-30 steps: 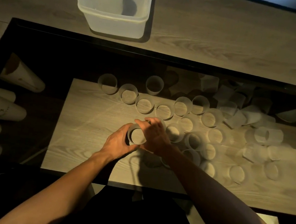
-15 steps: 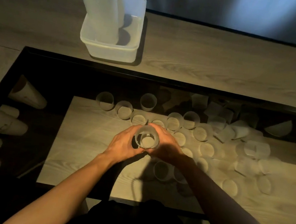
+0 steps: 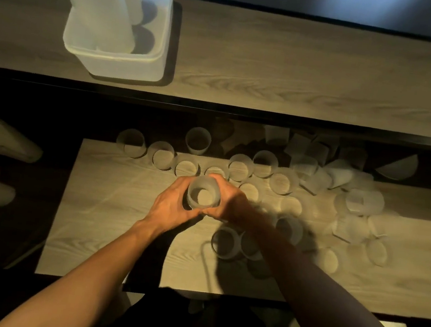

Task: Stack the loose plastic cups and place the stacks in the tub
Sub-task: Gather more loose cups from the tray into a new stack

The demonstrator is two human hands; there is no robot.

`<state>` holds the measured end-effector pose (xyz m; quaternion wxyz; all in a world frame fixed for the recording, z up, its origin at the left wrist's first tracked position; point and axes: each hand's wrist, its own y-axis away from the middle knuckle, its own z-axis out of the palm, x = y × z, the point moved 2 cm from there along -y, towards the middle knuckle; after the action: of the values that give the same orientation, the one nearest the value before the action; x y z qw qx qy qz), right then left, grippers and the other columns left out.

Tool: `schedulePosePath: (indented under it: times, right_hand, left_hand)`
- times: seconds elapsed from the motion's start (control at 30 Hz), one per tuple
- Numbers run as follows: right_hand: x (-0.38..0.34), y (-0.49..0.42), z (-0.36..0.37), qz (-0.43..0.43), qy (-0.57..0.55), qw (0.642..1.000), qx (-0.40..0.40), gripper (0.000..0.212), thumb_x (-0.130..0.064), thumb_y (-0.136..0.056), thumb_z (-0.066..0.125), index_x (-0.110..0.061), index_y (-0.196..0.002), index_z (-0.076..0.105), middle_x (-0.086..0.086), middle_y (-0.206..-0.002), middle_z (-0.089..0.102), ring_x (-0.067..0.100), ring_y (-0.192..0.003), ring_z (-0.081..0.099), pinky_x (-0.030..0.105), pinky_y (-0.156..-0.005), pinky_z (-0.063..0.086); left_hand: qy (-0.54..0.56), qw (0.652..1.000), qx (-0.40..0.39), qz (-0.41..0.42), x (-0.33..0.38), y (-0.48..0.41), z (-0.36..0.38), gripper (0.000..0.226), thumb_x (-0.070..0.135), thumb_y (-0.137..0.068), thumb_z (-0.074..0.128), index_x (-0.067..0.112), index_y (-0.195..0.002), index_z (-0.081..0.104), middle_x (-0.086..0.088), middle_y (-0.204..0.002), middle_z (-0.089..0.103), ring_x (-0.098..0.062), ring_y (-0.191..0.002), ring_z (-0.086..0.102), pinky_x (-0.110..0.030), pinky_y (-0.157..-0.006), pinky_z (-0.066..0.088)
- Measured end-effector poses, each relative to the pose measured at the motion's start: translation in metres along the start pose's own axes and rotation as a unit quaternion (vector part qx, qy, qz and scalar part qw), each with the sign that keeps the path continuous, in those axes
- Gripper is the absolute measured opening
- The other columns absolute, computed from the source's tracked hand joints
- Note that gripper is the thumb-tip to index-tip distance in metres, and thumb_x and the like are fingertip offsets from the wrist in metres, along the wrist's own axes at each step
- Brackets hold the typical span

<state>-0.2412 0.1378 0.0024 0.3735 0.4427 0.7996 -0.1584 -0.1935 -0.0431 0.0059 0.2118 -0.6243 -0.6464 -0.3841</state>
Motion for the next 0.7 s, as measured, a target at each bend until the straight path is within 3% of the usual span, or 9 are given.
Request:
schedulePosePath:
  times: [0.07,0.13,0.2,0.3,0.4,0.57,0.7]
  right_hand:
    - [0.007,-0.005,0.005,0.003,0.017,1.0,-0.011,0.083,-0.03,-0.068,0.09,-0.005,-0.137,0.051,0.009,-0.126,0.063,0.018,-0.112,0.059,0.001,-0.093,0.036]
    - [0.011,-0.006,0.011,0.004,0.042,0.999,-0.022,0.081,-0.031,-0.067,0.087,-0.004,-0.135,0.052,0.012,-0.127,0.062,0.024,-0.113,0.059,0.02,-0.098,0.047]
    - [0.014,-0.005,0.018,-0.014,0.088,0.996,-0.018,0.078,-0.034,-0.067,0.084,-0.003,-0.132,0.054,0.013,-0.123,0.063,0.027,-0.107,0.061,0.038,-0.092,0.053]
    - [0.013,-0.005,0.024,-0.034,0.147,0.989,-0.001,0.076,-0.036,-0.065,0.083,-0.002,-0.127,0.058,0.014,-0.117,0.064,0.027,-0.098,0.062,0.037,-0.081,0.056]
    - [0.014,-0.002,0.028,-0.027,0.193,0.981,0.007,0.088,-0.038,-0.056,0.093,-0.001,-0.129,0.059,0.017,-0.112,0.064,0.028,-0.091,0.062,0.036,-0.074,0.055]
    - [0.016,0.003,0.028,-0.001,0.155,0.988,-0.007,0.103,-0.039,-0.062,0.094,-0.001,-0.144,0.045,0.018,-0.125,0.065,0.031,-0.106,0.065,0.041,-0.09,0.054]
    - [0.013,0.014,0.01,0.005,0.085,0.996,0.022,0.107,-0.04,-0.067,0.092,-0.002,-0.15,0.037,0.018,-0.143,0.054,0.03,-0.13,0.055,0.04,-0.108,0.047]
  left_hand:
    - [-0.008,1.0,-0.009,-0.002,-0.004,-0.002,0.002,0.079,0.057,-0.068,0.084,0.042,-0.135,0.044,0.018,-0.134,0.05,-0.001,-0.117,0.05,-0.026,-0.095,0.046]
    - [-0.022,0.999,-0.028,-0.014,-0.01,-0.002,0.007,0.081,0.052,-0.069,0.086,0.038,-0.137,0.043,0.014,-0.138,0.049,-0.006,-0.121,0.05,-0.028,-0.098,0.045]
    - [-0.031,0.997,-0.048,-0.043,-0.016,0.0,0.013,0.088,0.043,-0.069,0.088,0.033,-0.142,0.04,0.01,-0.143,0.047,-0.011,-0.126,0.049,-0.03,-0.104,0.042]
    - [-0.028,0.996,-0.048,-0.07,-0.021,0.002,0.023,0.091,0.038,-0.07,0.089,0.031,-0.145,0.037,0.008,-0.142,0.052,-0.013,-0.128,0.051,-0.034,-0.107,0.044]
    - [-0.031,0.996,-0.033,-0.08,-0.023,0.002,0.027,0.087,0.039,-0.072,0.088,0.031,-0.143,0.039,0.008,-0.14,0.055,-0.014,-0.127,0.053,-0.034,-0.104,0.046]
    - [-0.028,0.998,-0.005,-0.061,-0.02,0.006,0.021,0.083,0.044,-0.069,0.088,0.033,-0.139,0.045,0.011,-0.137,0.056,-0.011,-0.126,0.053,-0.03,-0.102,0.046]
    - [-0.024,0.999,0.009,-0.036,-0.004,0.008,0.01,0.086,0.055,-0.067,0.086,0.037,-0.14,0.044,0.013,-0.14,0.054,-0.008,-0.127,0.05,-0.032,-0.104,0.046]
